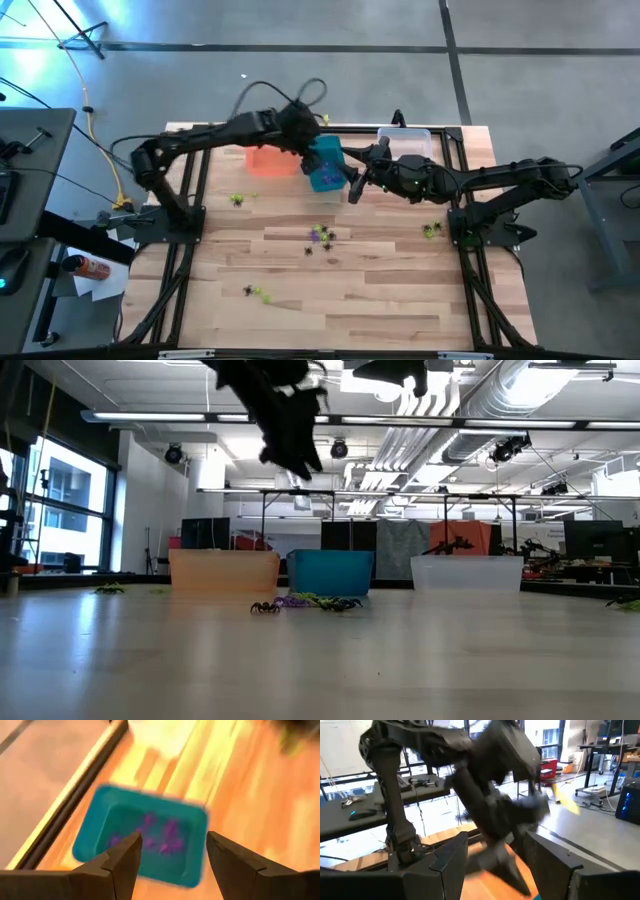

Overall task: Sort Halloween decoration
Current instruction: Put the purple spider toy into the blue bin

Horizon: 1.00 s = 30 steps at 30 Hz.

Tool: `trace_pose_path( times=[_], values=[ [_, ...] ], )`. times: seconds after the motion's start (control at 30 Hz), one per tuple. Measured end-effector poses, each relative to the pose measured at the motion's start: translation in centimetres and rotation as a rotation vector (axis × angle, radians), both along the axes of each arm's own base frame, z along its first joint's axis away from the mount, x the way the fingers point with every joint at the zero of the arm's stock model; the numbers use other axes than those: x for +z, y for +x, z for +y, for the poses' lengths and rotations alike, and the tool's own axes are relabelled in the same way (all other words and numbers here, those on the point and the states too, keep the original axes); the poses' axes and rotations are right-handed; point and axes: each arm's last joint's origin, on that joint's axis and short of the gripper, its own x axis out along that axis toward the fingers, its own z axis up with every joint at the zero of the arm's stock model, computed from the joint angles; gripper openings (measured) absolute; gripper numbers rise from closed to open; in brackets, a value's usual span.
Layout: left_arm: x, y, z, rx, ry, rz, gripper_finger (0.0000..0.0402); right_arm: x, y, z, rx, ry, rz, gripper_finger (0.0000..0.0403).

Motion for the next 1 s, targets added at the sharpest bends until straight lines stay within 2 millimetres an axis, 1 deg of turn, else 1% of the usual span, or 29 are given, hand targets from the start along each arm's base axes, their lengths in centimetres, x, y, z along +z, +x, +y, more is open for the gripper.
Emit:
trace_pose_path(
  times=[0.1, 0.17, 0.3, 0.4, 0.5, 0.57, 0.63, 0.73, 0.8, 0.9, 1.0],
  values=[
    [1.9, -2.3, -1.0, 0.054, -0.018, -0.143, 0.0211, -0.1, 0.0, 0.0, 0.008, 0.0, 0.008, 0.0193],
    [2.4, -3.8, -1.9, 0.072, -0.009, -0.247, 0.0211, -0.2, 0.0, 0.0, 0.029, 0.0, 0.024, 0.0193],
    [2.2, -7.0, -4.3, 0.068, 0.009, -0.465, 0.0211, -0.4, 0.1, 0.2, 0.09, -0.014, 0.049, 0.0193],
    [1.3, -9.2, -6.2, 0.063, -0.019, -0.622, 0.0211, -0.6, 0.1, 0.3, 0.145, -0.009, 0.066, 0.0193],
    [0.4, -11.2, -7.8, 0.099, -0.067, -0.734, 0.0211, -0.8, 0.2, 0.5, 0.209, -0.02, 0.094, 0.0193],
    [0.0, -12.4, -8.6, 0.127, -0.089, -0.76, 0.0211, -0.9, 0.2, 0.6, 0.241, -0.03, 0.107, 0.0193],
    [0.0, -13.4, -9.4, 0.12, -0.093, -0.783, 0.0211, -0.9, 0.2, 0.6, 0.258, -0.04, 0.111, 0.0193],
    [0.9, -14.7, -10.3, 0.056, -0.051, -0.81, 0.0211, -0.9, 0.2, 0.7, 0.26, -0.031, 0.105, 0.0193],
    [1.4, -15.5, -10.8, 0.006, 0.025, -0.809, 0.0211, -1.1, 0.5, 1.0, 0.247, -0.005, 0.099, 0.0193],
    [1.8, -16.9, -11.1, -0.022, 0.135, -0.785, 0.0211, -2.2, 1.2, 2.0, 0.242, 0.009, 0.147, 0.0193],
    [2.3, -18.2, -11.3, -0.036, 0.187, -0.79, 0.0211, -3.0, 2.7, 3.6, 0.243, 0.002, 0.258, 0.0193]
  ],
)
